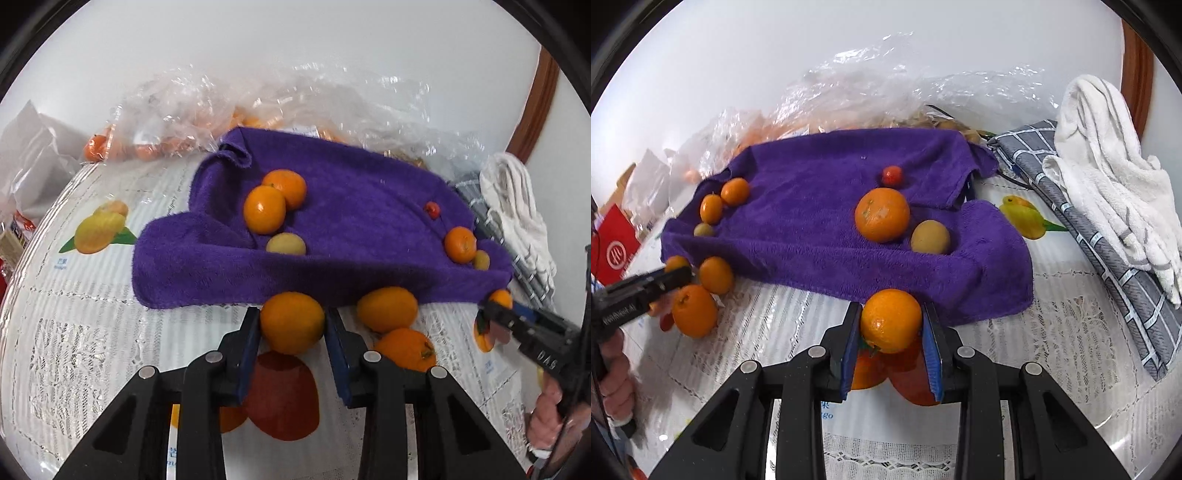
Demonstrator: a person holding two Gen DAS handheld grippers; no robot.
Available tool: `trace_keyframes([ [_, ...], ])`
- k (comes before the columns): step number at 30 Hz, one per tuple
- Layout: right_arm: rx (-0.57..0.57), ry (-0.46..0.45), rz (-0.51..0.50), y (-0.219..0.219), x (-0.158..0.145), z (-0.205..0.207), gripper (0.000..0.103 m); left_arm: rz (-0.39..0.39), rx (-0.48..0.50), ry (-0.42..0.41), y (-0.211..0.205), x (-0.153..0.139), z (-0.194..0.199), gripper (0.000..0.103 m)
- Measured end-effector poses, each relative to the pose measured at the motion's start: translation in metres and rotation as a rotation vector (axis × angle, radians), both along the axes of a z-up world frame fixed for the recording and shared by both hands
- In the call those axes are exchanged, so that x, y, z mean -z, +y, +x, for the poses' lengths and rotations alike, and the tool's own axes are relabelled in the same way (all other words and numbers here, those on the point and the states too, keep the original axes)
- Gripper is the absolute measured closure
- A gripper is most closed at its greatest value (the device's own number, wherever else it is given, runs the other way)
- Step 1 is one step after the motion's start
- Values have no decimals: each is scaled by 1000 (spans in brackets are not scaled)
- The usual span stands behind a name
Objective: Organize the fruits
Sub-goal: 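Grasp another mandarin orange beside the towel with the left gripper, then carry the orange in the right gripper onto the towel while the left carries its orange there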
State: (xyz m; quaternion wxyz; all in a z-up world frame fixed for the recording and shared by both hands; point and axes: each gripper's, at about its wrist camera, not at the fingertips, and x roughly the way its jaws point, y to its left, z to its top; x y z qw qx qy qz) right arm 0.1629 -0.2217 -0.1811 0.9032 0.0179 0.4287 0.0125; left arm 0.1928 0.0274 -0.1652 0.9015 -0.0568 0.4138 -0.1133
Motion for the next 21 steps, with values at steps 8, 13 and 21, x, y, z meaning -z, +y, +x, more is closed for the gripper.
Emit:
trace_keyframes([
  [8,-9,-16,-28,5,-1,-3,72,11,19,-83,-8,-12,-11,70],
  [13,-5,-44,-24,3,-7,-7,72,19,24,-100,-12,-15,-13,70],
  [21,-5,-35,-14,3,-3,-4,72,-1,8,-92,-11,-17,-13,70],
])
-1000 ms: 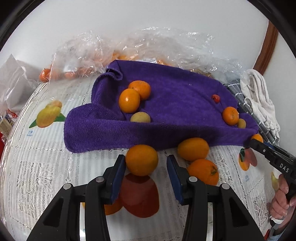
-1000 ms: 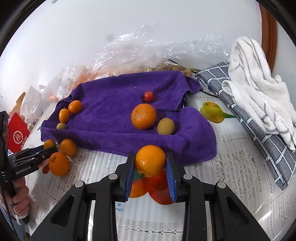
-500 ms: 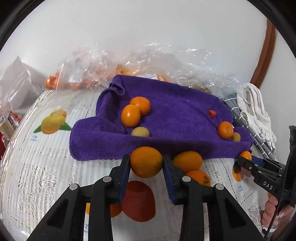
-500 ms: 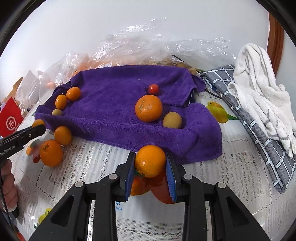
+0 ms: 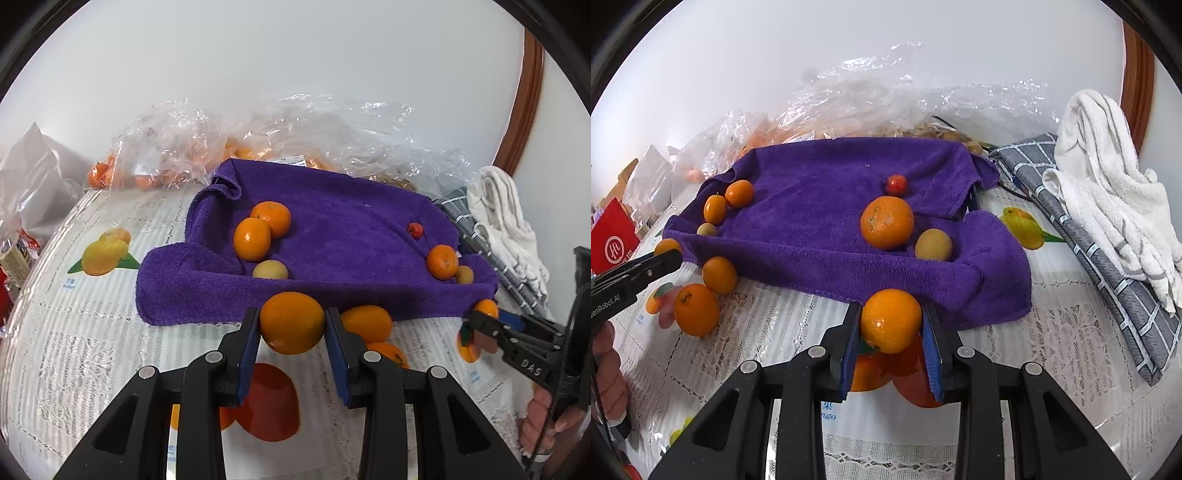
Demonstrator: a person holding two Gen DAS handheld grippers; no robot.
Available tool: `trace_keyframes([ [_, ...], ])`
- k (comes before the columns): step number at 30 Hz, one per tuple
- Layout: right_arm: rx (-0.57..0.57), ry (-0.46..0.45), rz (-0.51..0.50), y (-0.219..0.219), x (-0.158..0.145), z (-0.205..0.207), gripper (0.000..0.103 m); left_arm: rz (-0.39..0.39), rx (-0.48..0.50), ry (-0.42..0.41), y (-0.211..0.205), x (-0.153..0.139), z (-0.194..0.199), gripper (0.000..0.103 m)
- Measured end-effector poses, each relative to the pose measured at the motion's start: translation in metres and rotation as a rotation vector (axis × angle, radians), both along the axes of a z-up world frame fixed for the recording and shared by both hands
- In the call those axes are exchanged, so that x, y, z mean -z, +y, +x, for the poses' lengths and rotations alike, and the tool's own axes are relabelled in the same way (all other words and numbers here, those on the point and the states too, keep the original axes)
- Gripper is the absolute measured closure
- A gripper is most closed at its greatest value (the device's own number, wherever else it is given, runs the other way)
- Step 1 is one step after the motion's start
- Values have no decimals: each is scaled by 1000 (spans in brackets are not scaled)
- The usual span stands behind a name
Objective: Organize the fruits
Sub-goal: 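Carry the orange in the right gripper onto the towel while the left carries its orange there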
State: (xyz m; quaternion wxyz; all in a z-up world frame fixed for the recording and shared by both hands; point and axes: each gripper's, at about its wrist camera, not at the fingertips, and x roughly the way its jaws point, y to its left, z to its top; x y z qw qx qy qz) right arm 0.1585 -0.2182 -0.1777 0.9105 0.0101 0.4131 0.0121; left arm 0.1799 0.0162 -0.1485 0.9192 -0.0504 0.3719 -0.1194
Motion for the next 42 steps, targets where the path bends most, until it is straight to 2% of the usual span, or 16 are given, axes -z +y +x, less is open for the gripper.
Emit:
trace_keyframes([
  [3,10,-5,21,-4,-1,0,72,42,0,-19,-3,1,-3,70],
  [8,14,-33,40,-7,-8,-3,72,16,1,-27,-1,-1,-4,70],
  [15,14,-27,56,-8,-6,-3,72,34,0,-39,-2,-2,-5,70],
  [23,-16,-79,74,-6,-16,-10,72,3,3,-37,5,-4,-5,70],
  [32,15,-148,143,-20,-31,-18,72,-40,22,-89,10,-15,-13,70],
  [36,24,-172,172,-25,-36,-22,71,-18,26,-118,8,-19,-17,70],
  [42,33,-153,186,-25,-34,-19,71,7,13,-125,1,-33,-18,70],
])
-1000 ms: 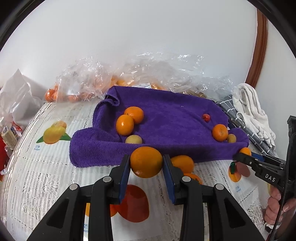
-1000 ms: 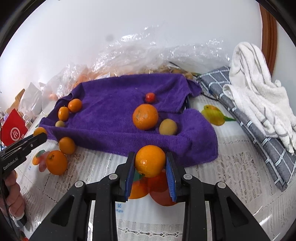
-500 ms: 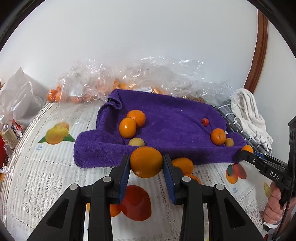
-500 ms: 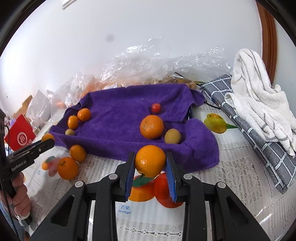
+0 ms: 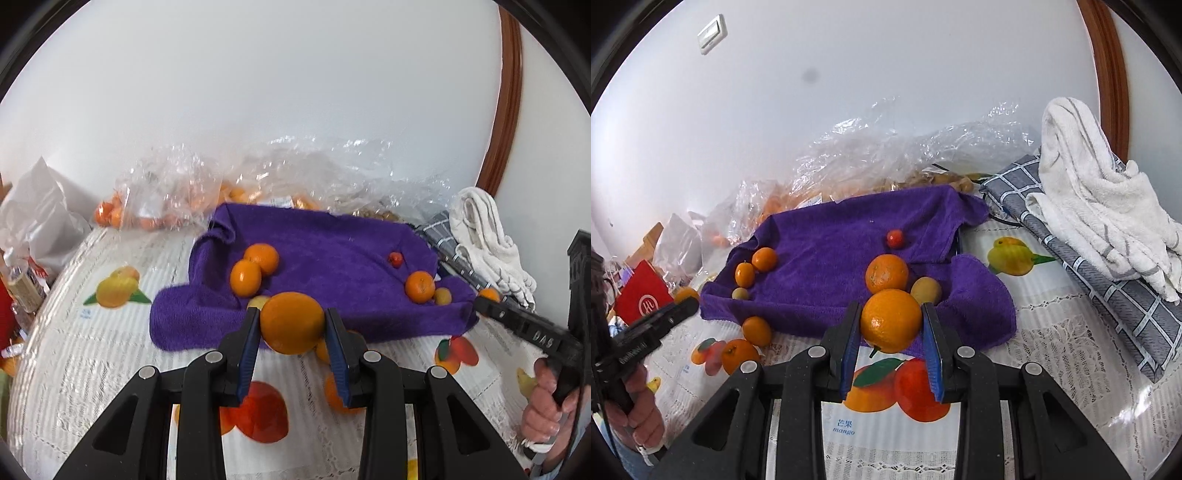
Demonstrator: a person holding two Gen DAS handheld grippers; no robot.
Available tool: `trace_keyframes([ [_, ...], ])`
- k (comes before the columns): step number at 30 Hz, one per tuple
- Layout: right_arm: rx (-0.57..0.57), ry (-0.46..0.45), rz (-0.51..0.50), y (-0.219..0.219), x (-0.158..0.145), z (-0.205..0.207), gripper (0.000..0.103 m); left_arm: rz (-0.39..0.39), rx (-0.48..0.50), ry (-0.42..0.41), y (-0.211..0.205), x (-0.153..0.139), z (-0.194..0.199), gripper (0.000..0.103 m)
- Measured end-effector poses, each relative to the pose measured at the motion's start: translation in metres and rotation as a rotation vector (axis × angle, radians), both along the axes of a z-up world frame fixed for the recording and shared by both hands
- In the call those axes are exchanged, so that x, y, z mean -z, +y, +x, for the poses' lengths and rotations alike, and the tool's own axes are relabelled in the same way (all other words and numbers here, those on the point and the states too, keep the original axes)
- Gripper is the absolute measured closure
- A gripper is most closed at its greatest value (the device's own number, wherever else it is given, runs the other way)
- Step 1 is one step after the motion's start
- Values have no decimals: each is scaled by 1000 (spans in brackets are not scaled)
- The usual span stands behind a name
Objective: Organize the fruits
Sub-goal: 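Carry the orange in the right gripper onto the towel while the left carries its orange there, then open the right gripper releasing its orange while the left releases its orange on the towel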
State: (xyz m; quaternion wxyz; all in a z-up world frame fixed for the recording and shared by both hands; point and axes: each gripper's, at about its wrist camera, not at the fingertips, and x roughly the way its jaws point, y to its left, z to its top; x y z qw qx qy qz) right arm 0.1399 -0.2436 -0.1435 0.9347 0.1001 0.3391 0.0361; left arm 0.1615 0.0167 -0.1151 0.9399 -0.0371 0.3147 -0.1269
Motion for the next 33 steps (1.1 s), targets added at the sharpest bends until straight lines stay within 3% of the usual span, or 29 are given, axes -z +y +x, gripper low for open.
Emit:
trace_keyframes([
  [12,-1,24,-7,0,-14,4,71,-8,-7,54,-3,-35,19,70],
  [21,-18,28,-72,-5,-44,58,71,-15,-21,91,-2,-43,51,70],
  [29,-37,111,-78,-6,-14,119,71,-22,13,179,-17,-19,84,70],
  [33,-44,153,-73,-7,5,132,71,19,4,236,-29,1,96,70],
])
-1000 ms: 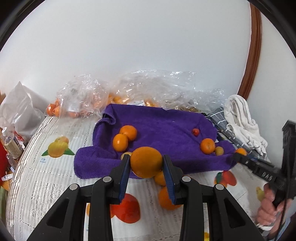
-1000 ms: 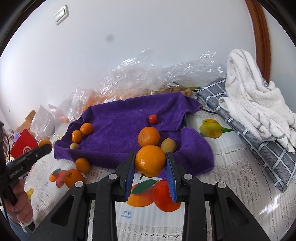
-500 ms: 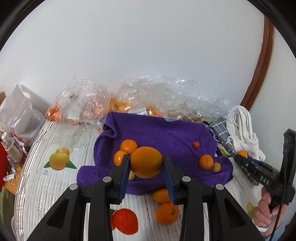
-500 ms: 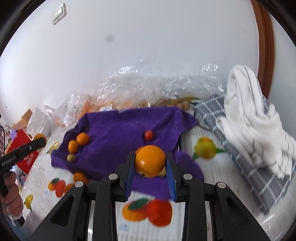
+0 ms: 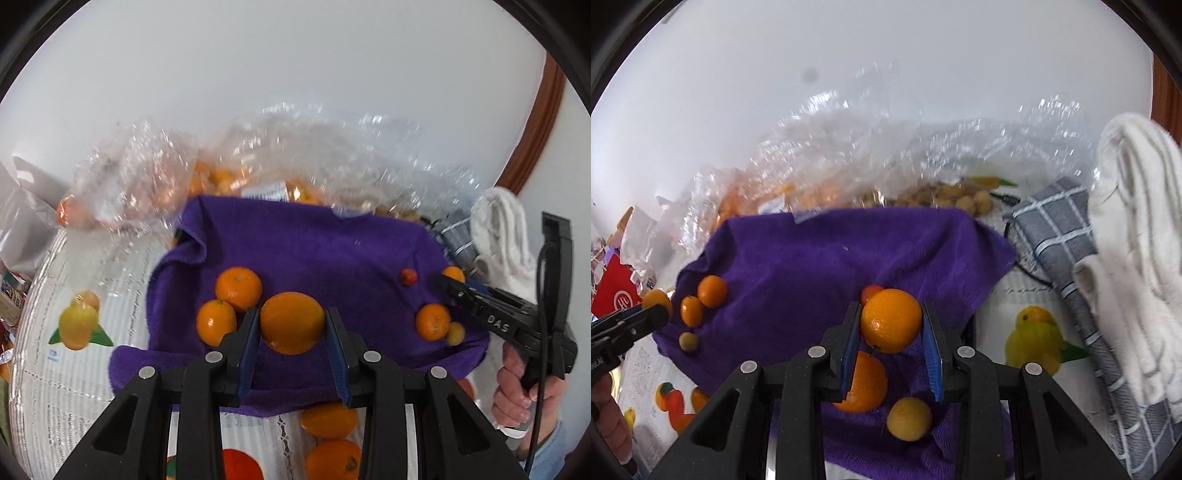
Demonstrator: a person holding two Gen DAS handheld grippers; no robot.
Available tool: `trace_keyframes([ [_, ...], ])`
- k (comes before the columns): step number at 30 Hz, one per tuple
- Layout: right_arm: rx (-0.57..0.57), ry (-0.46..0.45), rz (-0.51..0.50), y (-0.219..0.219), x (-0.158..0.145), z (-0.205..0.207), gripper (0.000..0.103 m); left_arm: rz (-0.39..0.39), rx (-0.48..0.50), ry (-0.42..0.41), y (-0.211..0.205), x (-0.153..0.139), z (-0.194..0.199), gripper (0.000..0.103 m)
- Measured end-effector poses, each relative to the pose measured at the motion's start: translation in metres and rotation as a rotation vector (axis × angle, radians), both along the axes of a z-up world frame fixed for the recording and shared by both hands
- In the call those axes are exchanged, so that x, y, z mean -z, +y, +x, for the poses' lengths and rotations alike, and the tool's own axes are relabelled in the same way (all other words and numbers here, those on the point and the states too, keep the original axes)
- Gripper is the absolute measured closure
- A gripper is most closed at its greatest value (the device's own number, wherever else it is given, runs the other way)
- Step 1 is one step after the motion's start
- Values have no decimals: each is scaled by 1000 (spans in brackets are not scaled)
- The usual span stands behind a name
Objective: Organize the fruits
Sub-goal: 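Open the right gripper releasing its orange while the left releases its orange on the towel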
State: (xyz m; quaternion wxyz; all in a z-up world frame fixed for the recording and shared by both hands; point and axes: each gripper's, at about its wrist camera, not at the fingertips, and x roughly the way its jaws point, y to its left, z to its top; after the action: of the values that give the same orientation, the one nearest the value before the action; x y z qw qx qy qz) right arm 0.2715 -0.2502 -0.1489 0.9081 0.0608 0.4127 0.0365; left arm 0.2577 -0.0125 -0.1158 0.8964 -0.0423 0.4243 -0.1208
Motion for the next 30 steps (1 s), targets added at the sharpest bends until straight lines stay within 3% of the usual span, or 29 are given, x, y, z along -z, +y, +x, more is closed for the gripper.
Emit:
trace_keyframes([
  [3,-7,23,-22,1,8,4,71,45,-24,50,-9,14,8,70],
  [13,3,74,23,-11,21,7,70,59,-27,124,-20,33,19,70],
  [16,9,69,10,-11,15,2,64,40,-8,127,-21,33,18,68],
  [18,18,51,-19,-9,5,-4,58,71,-17,136,-22,29,17,63],
  [24,46,-50,-85,3,-34,-44,38,76,-37,21,-6,-3,-12,57],
  [30,93,-58,-150,24,-51,-83,37,51,-95,-45,30,-16,-54,57],
])
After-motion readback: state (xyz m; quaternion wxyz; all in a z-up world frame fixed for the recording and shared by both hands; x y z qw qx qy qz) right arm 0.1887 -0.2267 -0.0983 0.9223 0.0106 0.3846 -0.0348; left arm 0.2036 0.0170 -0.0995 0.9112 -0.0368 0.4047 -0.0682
